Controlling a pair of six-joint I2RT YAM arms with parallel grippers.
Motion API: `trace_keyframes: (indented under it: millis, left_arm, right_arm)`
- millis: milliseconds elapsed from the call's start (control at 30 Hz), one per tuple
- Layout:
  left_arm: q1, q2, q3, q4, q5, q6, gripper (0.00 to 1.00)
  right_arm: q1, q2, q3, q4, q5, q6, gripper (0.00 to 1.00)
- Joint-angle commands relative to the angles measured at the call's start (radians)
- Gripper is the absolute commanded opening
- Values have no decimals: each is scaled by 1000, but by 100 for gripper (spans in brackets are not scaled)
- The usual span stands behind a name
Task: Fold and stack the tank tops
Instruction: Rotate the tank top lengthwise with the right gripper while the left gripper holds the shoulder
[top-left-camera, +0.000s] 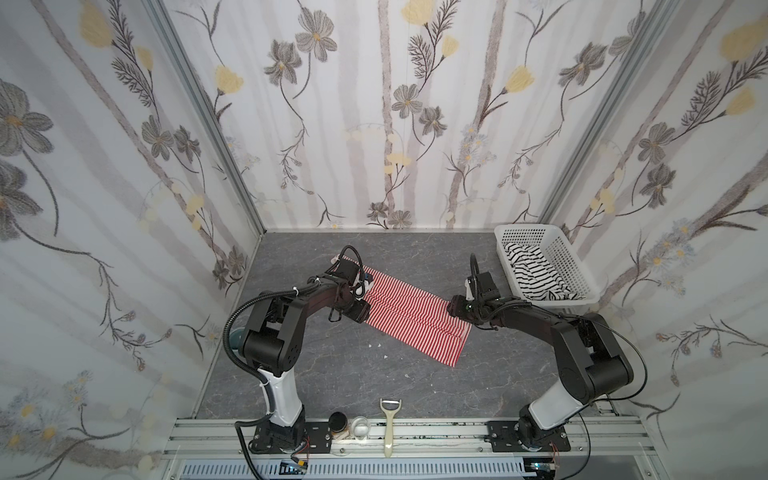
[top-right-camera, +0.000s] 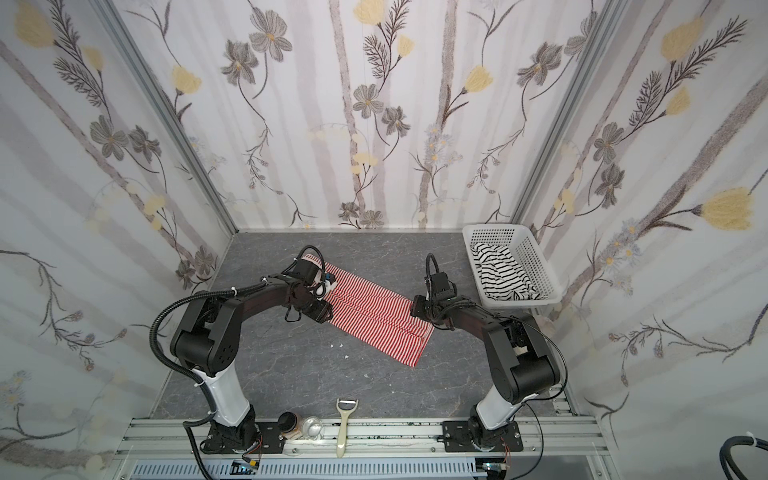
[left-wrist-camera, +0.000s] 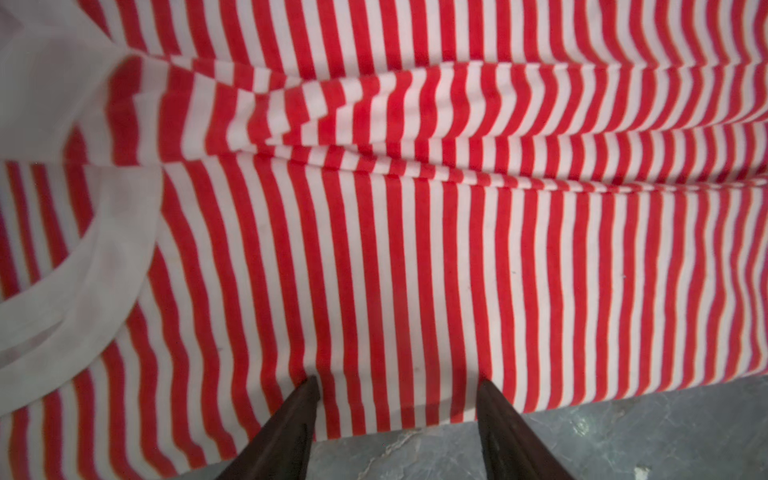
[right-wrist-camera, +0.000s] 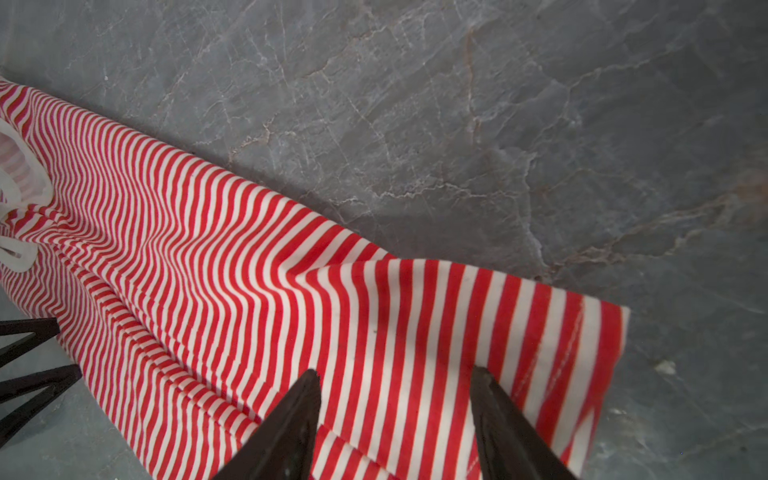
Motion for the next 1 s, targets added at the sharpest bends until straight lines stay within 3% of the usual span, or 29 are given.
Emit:
trace_keyframes:
  millis: [0, 200, 567, 967]
  left_arm:
    - [0, 27, 15, 6, -35, 15, 64]
    - [1, 89, 67, 5, -96, 43, 64]
    - [1, 215, 267, 0, -116, 73, 64]
    - [-34, 385, 545, -28, -100, 58, 65]
  right_arm:
    - [-1, 31, 9, 29, 21, 1, 59]
    - [-1, 33, -22, 15, 23, 20, 57]
    - [23, -139, -206, -33, 76, 61, 57]
    - [200, -327, -357, -43, 70, 222, 57]
